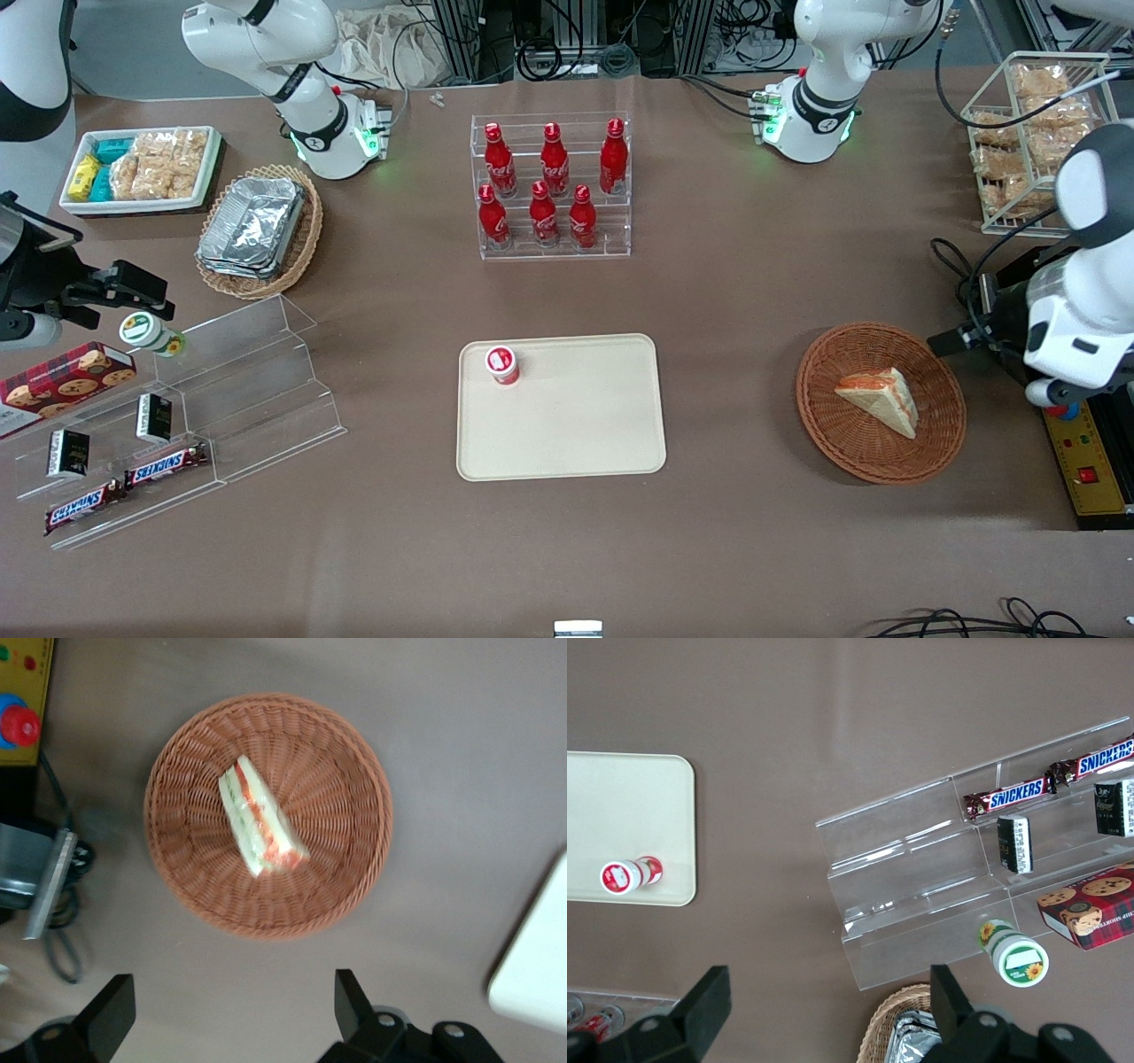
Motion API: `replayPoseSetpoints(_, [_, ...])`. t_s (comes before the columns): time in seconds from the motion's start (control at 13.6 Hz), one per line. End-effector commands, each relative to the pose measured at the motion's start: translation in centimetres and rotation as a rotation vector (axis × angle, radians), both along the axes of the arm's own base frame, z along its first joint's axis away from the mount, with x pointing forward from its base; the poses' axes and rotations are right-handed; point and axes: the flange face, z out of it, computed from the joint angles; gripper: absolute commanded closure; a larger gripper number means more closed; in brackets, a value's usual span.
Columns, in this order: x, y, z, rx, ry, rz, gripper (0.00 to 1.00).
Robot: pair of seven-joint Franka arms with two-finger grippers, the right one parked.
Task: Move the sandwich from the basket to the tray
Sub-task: 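Move the left gripper over the sandwich in the wicker basket and lower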
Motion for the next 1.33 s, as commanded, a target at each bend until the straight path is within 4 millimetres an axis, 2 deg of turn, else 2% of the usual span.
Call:
replayPoseSetpoints(0.0, [-1.1,0.2,-5.2,0.023,-0.035,0.131,0.0])
replayPoseSetpoints(0.15, [-1.1,1.0,-9.6,0.018,-0.094,0.218,0.0])
replayPoseSetpoints(0.29, [-0.8,1.1,-13.9,0.02,-0.071,0.382,0.0])
replayPoseSetpoints(0.37, [-0.6,1.2,-15.0,0.021,-0.066,0.407,0.0])
replayPoseSetpoints(0.52, [-0.4,1.3,-16.8,0.019,-0.06,0.417,0.0])
replayPoseSetpoints(0.66, [-0.3,3.0,-18.1,0.018,-0.058,0.447,0.0])
replayPoseSetpoints(1.03, [-0.4,3.1,-21.1,0.02,-0.029,0.466,0.0])
replayPoseSetpoints(1.25, [0.0,2.7,-22.9,0.015,-0.046,0.558,0.0])
